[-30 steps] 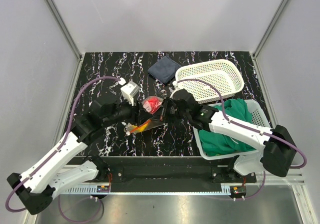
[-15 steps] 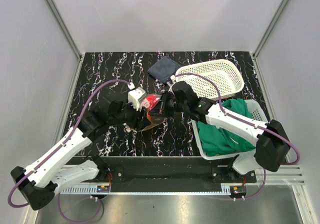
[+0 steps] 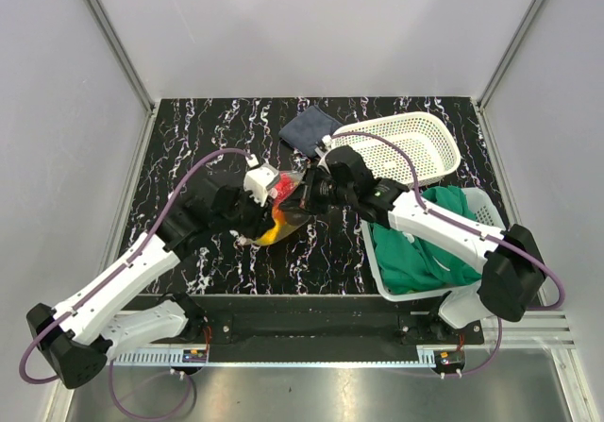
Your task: Open the zip-top bag and remove the fake food
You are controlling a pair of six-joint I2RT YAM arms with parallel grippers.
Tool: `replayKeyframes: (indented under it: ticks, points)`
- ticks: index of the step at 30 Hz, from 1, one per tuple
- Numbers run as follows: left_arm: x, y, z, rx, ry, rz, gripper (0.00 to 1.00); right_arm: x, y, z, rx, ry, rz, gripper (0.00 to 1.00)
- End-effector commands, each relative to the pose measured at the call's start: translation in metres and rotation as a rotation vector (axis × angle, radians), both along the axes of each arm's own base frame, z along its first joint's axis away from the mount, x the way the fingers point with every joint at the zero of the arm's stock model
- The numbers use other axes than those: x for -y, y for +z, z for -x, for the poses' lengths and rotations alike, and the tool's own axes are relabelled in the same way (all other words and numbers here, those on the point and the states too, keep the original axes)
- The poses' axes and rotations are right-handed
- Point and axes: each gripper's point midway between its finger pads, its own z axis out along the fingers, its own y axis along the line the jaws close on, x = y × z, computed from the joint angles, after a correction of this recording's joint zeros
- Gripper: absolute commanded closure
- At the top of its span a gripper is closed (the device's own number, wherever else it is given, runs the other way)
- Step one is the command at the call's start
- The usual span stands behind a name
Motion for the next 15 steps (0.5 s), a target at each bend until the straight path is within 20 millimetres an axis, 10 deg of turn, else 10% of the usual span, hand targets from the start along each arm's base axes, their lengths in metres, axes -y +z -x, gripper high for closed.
replayKeyframes:
  ticks: [1, 3, 9, 15]
  points:
    - [-0.005, 0.015, -0.013, 0.057, 0.037, -0.035, 0.82, 0.001, 0.030, -0.011, 0.067, 0.016, -0.053, 0.98]
    - [-0.008, 0.018, -0.016, 0.066, 0.060, -0.041, 1.00, 0.008, 0.028, -0.013, 0.149, 0.065, -0.023, 0.75]
    - [-0.006, 0.031, -0.011, 0.095, 0.029, -0.007, 1.00, 0.038, 0.029, -0.013, 0.469, 0.245, 0.132, 0.37]
    - [0.006, 0.046, -0.005, 0.106, -0.053, 0.038, 1.00, 0.052, 0.041, -0.008, 0.809, 0.374, 0.180, 0.29]
